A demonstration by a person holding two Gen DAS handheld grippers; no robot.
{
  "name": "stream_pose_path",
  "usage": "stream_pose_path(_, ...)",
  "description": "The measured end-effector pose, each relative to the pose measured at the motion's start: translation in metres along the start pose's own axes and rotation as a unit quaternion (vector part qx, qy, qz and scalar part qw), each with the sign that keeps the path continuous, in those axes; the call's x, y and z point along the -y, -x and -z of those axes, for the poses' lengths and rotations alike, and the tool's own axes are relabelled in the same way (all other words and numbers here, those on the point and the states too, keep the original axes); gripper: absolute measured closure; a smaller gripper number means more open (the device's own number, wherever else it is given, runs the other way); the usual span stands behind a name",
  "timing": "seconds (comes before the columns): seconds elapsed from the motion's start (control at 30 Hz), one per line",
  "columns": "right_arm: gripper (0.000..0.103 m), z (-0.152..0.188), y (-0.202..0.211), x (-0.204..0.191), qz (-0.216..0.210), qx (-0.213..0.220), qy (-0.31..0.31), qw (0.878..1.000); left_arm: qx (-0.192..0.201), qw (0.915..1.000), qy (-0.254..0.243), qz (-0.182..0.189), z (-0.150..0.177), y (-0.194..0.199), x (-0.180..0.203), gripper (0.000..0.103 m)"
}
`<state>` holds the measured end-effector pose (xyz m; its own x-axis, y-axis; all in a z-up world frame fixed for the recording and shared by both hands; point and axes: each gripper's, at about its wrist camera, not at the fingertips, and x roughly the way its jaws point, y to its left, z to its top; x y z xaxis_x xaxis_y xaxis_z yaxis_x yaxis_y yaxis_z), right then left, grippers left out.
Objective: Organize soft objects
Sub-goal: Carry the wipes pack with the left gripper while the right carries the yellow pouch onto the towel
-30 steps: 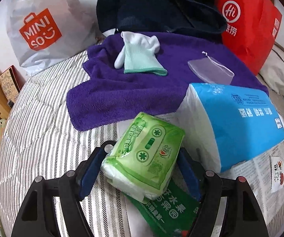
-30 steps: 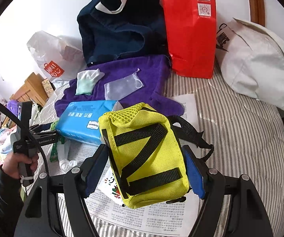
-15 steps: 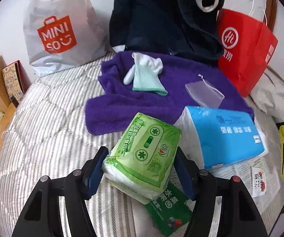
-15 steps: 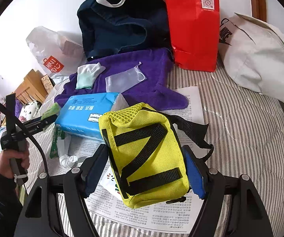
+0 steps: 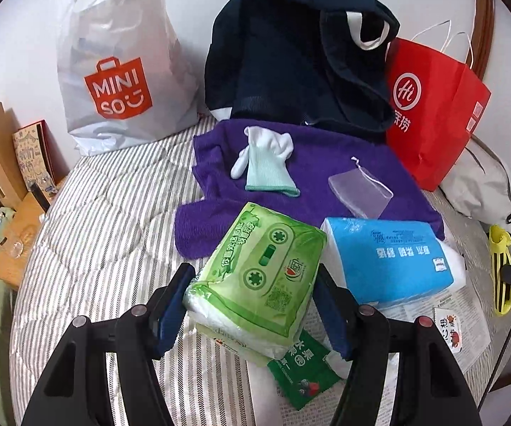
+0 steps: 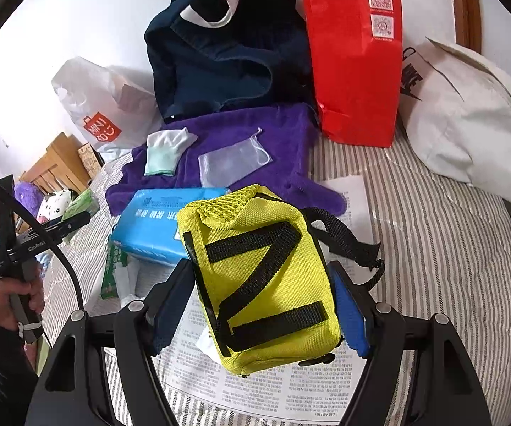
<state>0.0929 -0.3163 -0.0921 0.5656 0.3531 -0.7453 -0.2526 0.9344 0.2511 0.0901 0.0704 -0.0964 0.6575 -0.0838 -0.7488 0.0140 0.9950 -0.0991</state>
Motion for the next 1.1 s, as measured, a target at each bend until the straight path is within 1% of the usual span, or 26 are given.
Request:
stream_pose_path(0.27,0.029,-0.014,0.002,-0.005,-0.001,0.009,0.004,1.000,0.014,0.9999,-0.003,0.002,-0.016,0.009,0.003,0.038)
stream_pose_path(0.63,0.029,-0.040,-0.012,-0.016,-0.003,0.013,0.008,1.000,0.020,0.9998,-0.002,0.002,-0.036,0.006,0.001,0.038)
stream_pose_path(0.93,0.029,-0.069,-0.029,-0.023,-0.003,0.015,0.012,1.000,0.020,0.9998,-0.001,0.009,-0.053,-0.006,0.005,0.038)
stream_pose_path(1.1,0.029,-0.084,-0.040,-0.021,0.003,0.014,0.012,1.000,0.011,0.9998,-0.005,0.014,-0.062,-0.022,0.009,0.038)
